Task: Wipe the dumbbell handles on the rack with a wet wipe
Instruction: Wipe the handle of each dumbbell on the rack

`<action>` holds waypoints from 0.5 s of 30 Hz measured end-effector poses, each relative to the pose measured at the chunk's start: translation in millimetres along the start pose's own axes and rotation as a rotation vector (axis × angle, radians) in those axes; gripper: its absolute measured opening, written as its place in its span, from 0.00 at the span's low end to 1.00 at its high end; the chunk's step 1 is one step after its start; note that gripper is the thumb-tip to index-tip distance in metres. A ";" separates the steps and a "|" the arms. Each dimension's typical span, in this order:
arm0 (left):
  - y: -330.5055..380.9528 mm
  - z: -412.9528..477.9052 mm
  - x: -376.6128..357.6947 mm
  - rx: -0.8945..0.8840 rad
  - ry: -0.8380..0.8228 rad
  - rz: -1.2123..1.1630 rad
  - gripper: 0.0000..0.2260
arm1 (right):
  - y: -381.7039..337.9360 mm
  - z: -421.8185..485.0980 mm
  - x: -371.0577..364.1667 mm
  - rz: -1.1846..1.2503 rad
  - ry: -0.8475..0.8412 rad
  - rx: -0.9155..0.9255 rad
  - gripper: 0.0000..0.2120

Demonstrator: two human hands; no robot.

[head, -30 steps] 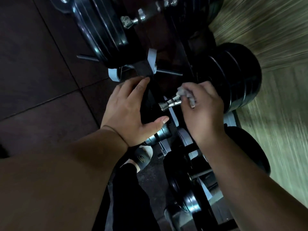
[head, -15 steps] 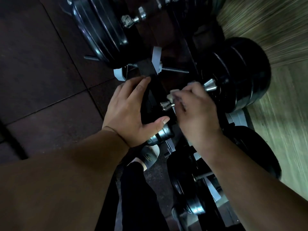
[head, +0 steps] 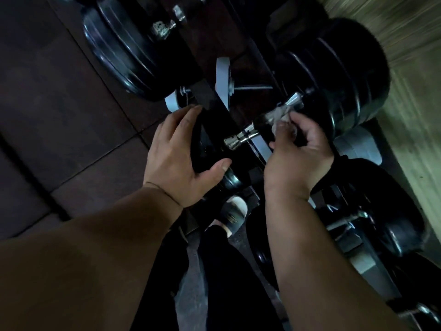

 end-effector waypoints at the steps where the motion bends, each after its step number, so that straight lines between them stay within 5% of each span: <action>1: -0.5 0.3 -0.2 0.008 -0.002 -0.003 0.43 | -1.2 -0.2 -1.7 -0.009 -0.027 -0.011 0.07; 6: -0.7 1.3 0.4 0.009 0.017 -0.010 0.43 | 1.4 -24.9 -4.2 -0.162 -0.239 -0.008 0.04; 15: -0.8 2.2 2.1 0.022 0.019 -0.051 0.42 | -1.3 -24.4 -5.4 -0.147 -0.185 -0.096 0.06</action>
Point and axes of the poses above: each hand's wrist, its own z-axis towards the middle knuckle, its own x-axis out of the back of the hand, y = z × x, the point moved 8 cm from there along z, towards the middle knuckle, and after that the axes turned 12 degrees about y, right-handed, at the moved point
